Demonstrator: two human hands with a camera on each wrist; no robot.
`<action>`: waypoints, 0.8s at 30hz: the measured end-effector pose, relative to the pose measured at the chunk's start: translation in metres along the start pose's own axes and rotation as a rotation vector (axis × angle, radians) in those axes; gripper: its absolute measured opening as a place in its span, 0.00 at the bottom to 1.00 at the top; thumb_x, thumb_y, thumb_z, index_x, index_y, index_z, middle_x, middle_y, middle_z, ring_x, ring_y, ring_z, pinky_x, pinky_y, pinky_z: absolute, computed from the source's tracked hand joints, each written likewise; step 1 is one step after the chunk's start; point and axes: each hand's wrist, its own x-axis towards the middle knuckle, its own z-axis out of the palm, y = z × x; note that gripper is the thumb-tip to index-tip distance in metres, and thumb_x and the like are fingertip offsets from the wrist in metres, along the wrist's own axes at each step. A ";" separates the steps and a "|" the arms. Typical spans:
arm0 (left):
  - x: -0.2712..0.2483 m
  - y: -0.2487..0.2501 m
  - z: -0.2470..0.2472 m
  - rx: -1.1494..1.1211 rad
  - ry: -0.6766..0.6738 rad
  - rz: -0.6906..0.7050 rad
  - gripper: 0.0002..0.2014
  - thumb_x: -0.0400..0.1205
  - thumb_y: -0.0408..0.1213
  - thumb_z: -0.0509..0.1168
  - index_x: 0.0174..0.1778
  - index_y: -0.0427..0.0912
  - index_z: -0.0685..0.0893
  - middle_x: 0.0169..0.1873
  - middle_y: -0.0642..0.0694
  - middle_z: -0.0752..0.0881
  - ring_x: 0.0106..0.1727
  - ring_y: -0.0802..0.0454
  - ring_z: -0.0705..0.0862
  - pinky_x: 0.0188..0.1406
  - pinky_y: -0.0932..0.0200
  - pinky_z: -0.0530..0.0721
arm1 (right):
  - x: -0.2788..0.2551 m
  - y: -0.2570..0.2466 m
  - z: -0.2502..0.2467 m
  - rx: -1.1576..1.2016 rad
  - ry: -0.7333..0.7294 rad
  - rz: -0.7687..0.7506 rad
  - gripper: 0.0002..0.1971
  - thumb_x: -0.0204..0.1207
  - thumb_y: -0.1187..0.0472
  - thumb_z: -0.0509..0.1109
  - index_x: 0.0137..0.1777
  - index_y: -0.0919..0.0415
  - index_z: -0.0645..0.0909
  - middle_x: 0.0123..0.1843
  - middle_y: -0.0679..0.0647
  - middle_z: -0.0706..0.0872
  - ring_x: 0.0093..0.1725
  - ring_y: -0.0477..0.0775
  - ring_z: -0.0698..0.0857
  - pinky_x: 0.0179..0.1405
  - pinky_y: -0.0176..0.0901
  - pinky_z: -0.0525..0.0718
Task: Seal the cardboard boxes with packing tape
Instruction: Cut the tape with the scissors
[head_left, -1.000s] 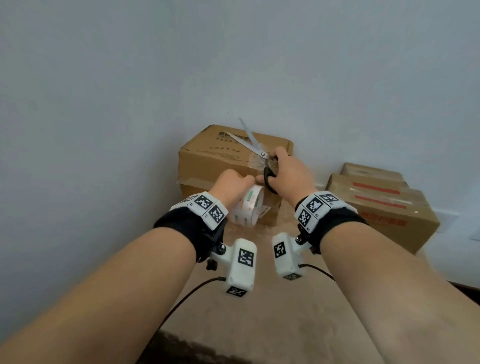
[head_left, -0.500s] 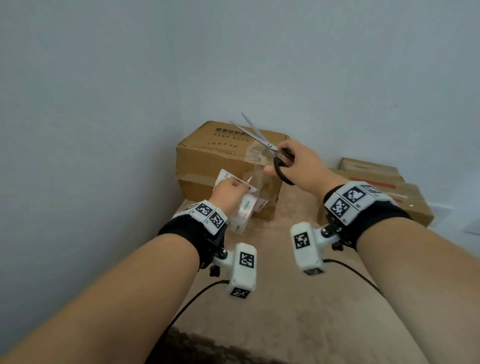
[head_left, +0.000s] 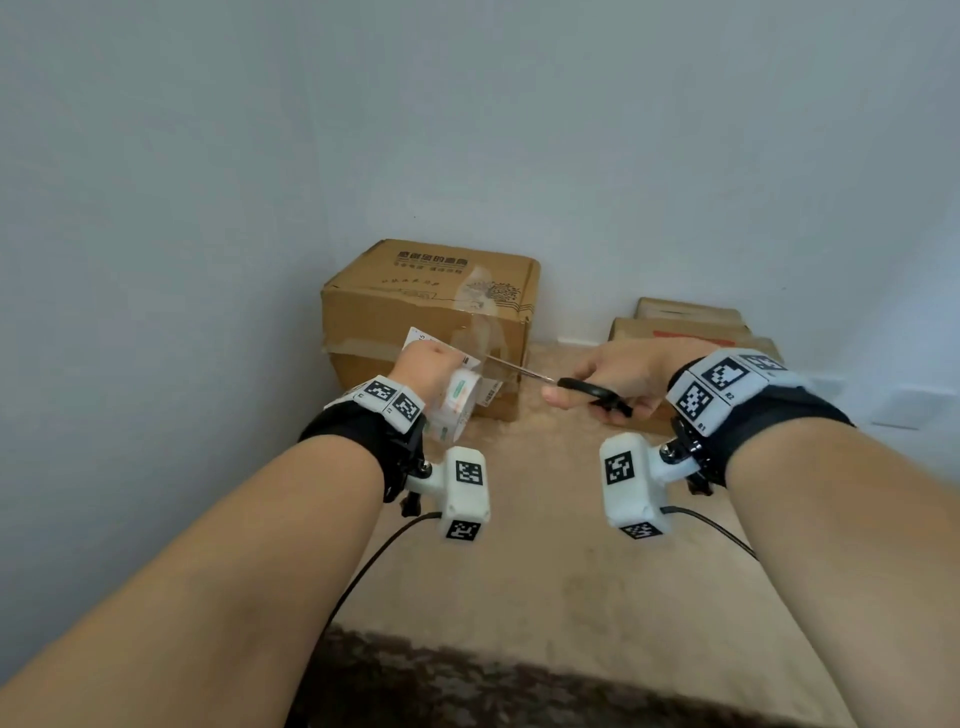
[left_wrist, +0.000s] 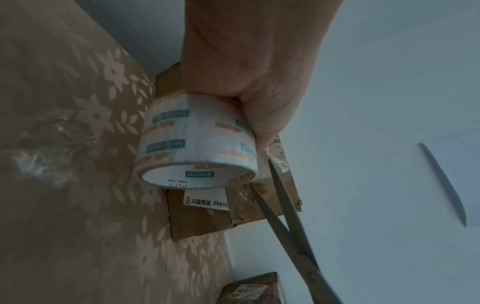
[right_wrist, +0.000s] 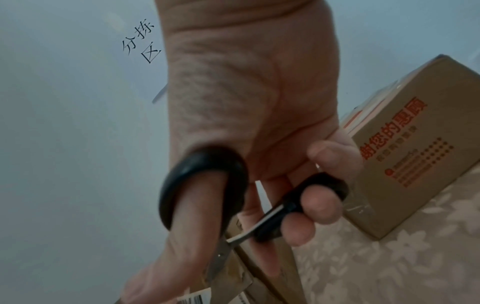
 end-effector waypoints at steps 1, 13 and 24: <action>0.000 0.001 -0.001 0.010 -0.003 0.003 0.11 0.84 0.36 0.60 0.36 0.39 0.74 0.35 0.37 0.75 0.31 0.47 0.72 0.33 0.57 0.71 | 0.003 -0.001 0.002 0.008 0.000 -0.007 0.25 0.72 0.38 0.70 0.56 0.59 0.82 0.26 0.51 0.79 0.21 0.45 0.75 0.18 0.30 0.70; 0.000 0.002 -0.015 -0.030 -0.079 -0.033 0.10 0.84 0.39 0.63 0.47 0.36 0.83 0.30 0.44 0.82 0.26 0.53 0.78 0.27 0.62 0.76 | 0.031 -0.029 -0.002 -0.025 -0.036 -0.089 0.33 0.55 0.31 0.71 0.53 0.55 0.83 0.27 0.50 0.81 0.24 0.47 0.74 0.23 0.35 0.66; 0.005 -0.004 -0.016 0.006 -0.108 -0.076 0.09 0.83 0.40 0.64 0.48 0.36 0.82 0.37 0.36 0.81 0.33 0.46 0.78 0.34 0.57 0.76 | 0.042 -0.025 -0.006 -0.104 0.038 -0.182 0.30 0.53 0.35 0.76 0.47 0.59 0.86 0.22 0.49 0.80 0.20 0.48 0.73 0.24 0.35 0.72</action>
